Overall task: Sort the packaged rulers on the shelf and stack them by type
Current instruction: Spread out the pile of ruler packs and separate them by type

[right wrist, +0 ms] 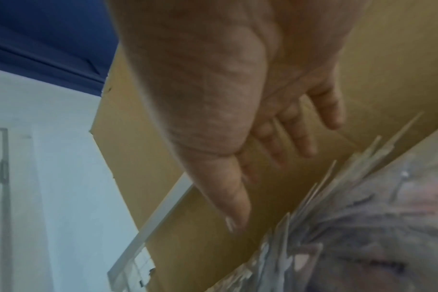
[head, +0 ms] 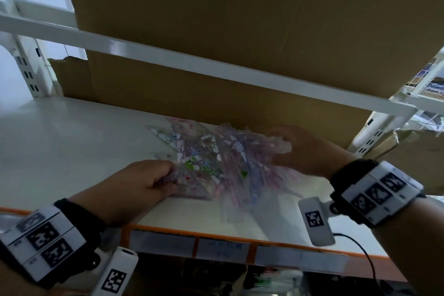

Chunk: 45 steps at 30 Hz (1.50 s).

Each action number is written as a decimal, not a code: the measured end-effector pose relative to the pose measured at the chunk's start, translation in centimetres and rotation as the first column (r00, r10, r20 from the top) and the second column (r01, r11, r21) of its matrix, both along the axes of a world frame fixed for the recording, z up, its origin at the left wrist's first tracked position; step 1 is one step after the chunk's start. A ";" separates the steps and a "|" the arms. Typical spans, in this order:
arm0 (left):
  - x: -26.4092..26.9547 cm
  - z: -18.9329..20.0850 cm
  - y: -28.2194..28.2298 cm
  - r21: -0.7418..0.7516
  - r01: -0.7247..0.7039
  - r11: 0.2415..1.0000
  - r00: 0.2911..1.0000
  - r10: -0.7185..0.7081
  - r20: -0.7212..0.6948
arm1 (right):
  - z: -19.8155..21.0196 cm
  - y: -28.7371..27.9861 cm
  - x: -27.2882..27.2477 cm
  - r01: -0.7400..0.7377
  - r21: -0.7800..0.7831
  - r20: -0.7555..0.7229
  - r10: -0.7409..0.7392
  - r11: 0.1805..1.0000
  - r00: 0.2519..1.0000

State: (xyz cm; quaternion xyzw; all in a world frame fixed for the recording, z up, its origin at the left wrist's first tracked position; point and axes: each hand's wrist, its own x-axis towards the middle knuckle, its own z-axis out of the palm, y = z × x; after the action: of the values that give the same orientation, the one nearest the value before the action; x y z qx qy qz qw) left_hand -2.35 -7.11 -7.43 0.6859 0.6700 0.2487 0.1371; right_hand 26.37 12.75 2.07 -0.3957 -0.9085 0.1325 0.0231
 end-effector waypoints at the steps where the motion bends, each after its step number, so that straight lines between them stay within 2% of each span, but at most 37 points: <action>1: 0.0 0.0 0.0 -0.001 -0.001 1.000 1.000 0.001 0.009 | -0.1 0.6 -0.4 0.035 0.003 0.051 -0.035 0.999 0.998; 4: -0.1 0.1 0.0 -0.008 0.000 1.000 1.000 0.000 0.007 | -0.9 1.4 -2.8 0.062 -0.043 0.147 -0.055 0.997 0.988; 7: 0.0 0.2 -0.1 -0.006 0.014 1.000 1.000 -0.014 -0.001 | -2.2 1.1 -5.4 -0.039 -0.137 0.252 0.073 0.990 0.965; 10: 0.1 0.4 -0.1 -0.007 0.024 1.000 1.000 -0.024 -0.002 | -2.4 1.0 -6.7 -0.027 -0.040 0.317 0.038 0.999 0.948; 12: 0.1 0.4 -0.1 -0.008 0.027 1.000 0.999 -0.027 -0.022 | -2.1 1.4 -7.1 -0.028 0.036 0.251 0.018 0.999 0.968; 16: 0.1 0.6 -0.1 -0.016 0.028 0.999 0.999 -0.028 -0.030 | -1.6 1.7 -6.6 0.053 -0.076 0.048 -0.049 0.996 0.998; 20: 0.2 0.6 0.0 -0.019 0.024 1.000 0.999 -0.025 -0.032 | -1.6 1.9 -6.1 0.093 -0.118 -0.046 -0.099 0.989 0.994; 22: 0.2 0.6 0.0 -0.011 0.027 1.000 0.999 -0.027 -0.030 | -1.7 2.3 -5.3 0.121 -0.204 -0.135 -0.150 0.971 0.979; 27: 0.2 0.6 -0.1 -0.013 0.036 0.999 0.999 -0.036 -0.009 | -2.7 3.6 -1.4 0.214 -0.318 -0.240 -0.297 0.923 0.924; 32: 0.2 0.7 0.0 -0.008 0.046 0.999 0.999 -0.046 0.010 | -4.6 4.2 1.4 0.354 -0.381 -0.217 -0.454 0.854 0.864; 34: 0.2 0.8 -0.1 -0.007 0.046 0.999 0.999 -0.046 -0.002 | -4.6 4.1 1.6 0.388 -0.215 -0.093 -0.414 0.896 0.906; 37: 0.3 0.8 -0.1 -0.005 0.051 0.999 0.999 -0.051 -0.004 | -3.7 3.1 0.9 0.331 0.056 0.144 -0.336 0.942 0.931; 40: 0.3 0.7 0.0 -0.011 0.042 0.999 0.999 -0.042 -0.021 | -1.5 1.4 -1.0 0.250 0.126 0.095 -0.263 0.960 0.960; 42: 0.2 0.7 0.1 -0.024 0.035 0.999 0.999 -0.036 -0.034 | -0.2 0.2 -3.3 0.127 0.150 0.039 -0.134 0.981 0.990; 45: 0.1 0.6 0.1 -0.034 0.030 0.999 0.998 -0.031 -0.053 | 0.4 -1.0 -7.6 -0.080 0.120 0.095 0.069 0.990 0.993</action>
State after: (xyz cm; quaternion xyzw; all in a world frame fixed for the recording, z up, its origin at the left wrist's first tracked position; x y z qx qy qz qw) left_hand -2.28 -7.02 -6.82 0.7001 0.6670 0.2168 0.1343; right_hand 18.76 11.75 2.51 -0.3649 -0.9292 0.0586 0.0016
